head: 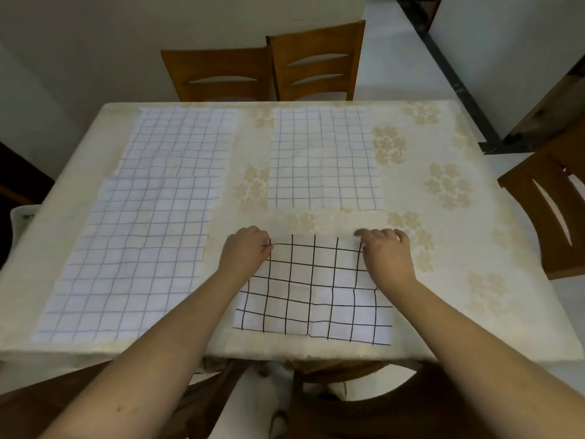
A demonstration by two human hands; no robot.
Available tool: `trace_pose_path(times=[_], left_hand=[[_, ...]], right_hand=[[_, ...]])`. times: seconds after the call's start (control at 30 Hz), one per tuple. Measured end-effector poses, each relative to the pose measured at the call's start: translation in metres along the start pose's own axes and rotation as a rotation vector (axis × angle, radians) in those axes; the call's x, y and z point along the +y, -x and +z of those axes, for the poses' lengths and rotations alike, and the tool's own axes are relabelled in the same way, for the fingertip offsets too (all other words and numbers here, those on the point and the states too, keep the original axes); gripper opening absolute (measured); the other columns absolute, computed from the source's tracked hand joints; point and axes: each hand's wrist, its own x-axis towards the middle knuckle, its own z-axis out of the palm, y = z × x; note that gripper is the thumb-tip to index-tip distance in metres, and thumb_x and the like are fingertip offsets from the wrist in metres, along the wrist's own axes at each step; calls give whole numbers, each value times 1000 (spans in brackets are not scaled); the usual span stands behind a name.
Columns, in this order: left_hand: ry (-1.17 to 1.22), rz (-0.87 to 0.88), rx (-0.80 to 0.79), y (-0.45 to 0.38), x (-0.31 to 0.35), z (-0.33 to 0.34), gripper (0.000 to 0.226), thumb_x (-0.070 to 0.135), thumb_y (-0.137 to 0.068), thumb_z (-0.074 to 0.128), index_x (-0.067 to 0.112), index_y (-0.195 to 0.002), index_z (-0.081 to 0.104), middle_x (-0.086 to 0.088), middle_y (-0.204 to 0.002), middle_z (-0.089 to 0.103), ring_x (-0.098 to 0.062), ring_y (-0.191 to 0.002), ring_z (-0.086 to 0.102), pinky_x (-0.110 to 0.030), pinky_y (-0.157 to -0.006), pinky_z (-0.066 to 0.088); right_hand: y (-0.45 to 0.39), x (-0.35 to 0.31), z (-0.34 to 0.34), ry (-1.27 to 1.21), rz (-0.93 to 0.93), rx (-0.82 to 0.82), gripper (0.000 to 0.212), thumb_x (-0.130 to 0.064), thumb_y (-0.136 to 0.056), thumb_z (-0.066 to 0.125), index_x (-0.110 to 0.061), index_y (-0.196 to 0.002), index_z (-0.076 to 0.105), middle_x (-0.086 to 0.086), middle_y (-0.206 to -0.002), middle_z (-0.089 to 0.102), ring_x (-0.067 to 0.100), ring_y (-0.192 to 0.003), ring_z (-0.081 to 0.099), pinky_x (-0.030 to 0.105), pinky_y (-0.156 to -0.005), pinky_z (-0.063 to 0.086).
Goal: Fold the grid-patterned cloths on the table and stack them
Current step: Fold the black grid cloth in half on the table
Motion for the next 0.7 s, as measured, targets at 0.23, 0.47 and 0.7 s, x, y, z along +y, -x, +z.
trace_pose_path(times=[0.23,0.47,0.7], left_hand=[[46,-31,153,-8,13,24,47,17,-91,57,7,-136,51,-16,-131,58,-34,-117,55,-48,-95,47],[36,212,61,102,60,90,67,32,-94,48,12,-152,23,-11,-157,30,-23,-145,27,-44,-114,26],[-110,160,-202,109,43,124,66,51,-97,37,19,-154,25,-4,-161,20,-25,-147,25,-47,-114,22]], right_hand=[[28,-12,39,-177,-165,-40,62,-11,-85,62,-10,-143,43,14,-142,49,34,-132,45,52,-111,34],[97,-40,85,-134,-264,-205,58,-42,-97,39,-17,-149,38,9,-156,34,28,-143,32,49,-113,23],[82,-39,100,-80,-344,-336,60,-49,-101,29,-18,-152,31,6,-160,23,26,-147,24,48,-115,18]])
